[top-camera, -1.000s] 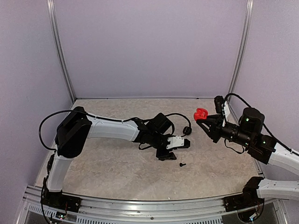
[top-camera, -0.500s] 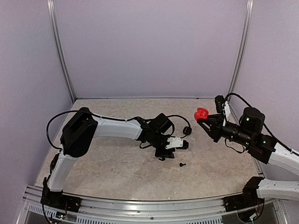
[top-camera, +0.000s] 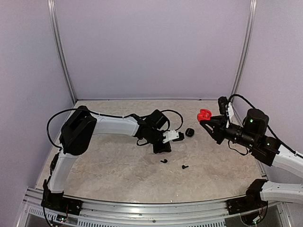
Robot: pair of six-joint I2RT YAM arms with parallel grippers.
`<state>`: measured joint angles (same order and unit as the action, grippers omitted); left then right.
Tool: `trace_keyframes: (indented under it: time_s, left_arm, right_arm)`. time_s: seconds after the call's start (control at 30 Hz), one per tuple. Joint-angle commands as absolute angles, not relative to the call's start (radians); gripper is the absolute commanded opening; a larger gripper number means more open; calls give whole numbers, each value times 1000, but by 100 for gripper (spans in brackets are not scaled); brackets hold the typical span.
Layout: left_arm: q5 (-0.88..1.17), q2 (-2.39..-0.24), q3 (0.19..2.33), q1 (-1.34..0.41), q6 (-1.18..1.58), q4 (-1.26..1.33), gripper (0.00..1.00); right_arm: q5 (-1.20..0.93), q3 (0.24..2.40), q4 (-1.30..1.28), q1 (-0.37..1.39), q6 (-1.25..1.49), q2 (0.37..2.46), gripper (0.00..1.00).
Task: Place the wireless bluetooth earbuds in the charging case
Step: Move the left earbud to the center of the board.
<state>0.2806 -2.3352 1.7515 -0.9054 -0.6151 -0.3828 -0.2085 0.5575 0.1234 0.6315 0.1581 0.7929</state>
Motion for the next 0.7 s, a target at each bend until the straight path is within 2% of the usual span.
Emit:
trace_keyframes:
  time_s: [0.0,0.1,0.27,0.4,0.67]
  left_arm:
    - [177,-2265,1678,-873,-417,-394,16]
    - [139,-2206,1593,-841,-228,-412,14]
    - [140,-2002,1263,-778,69,-332,9]
    - [82,-1830,1081,-772,320,-320,9]
    - [-19,-1709,957,-801,764,-338,13]
  right_arm:
    - [-223,548,136,618,151,787,0]
    - [-230,548,141,617,150,791,0]
    - [-240,545,152,618,155,796,0]
    - [-255,543,170,617,161,812,0]
    - [-262,553,191,616,159,844,0]
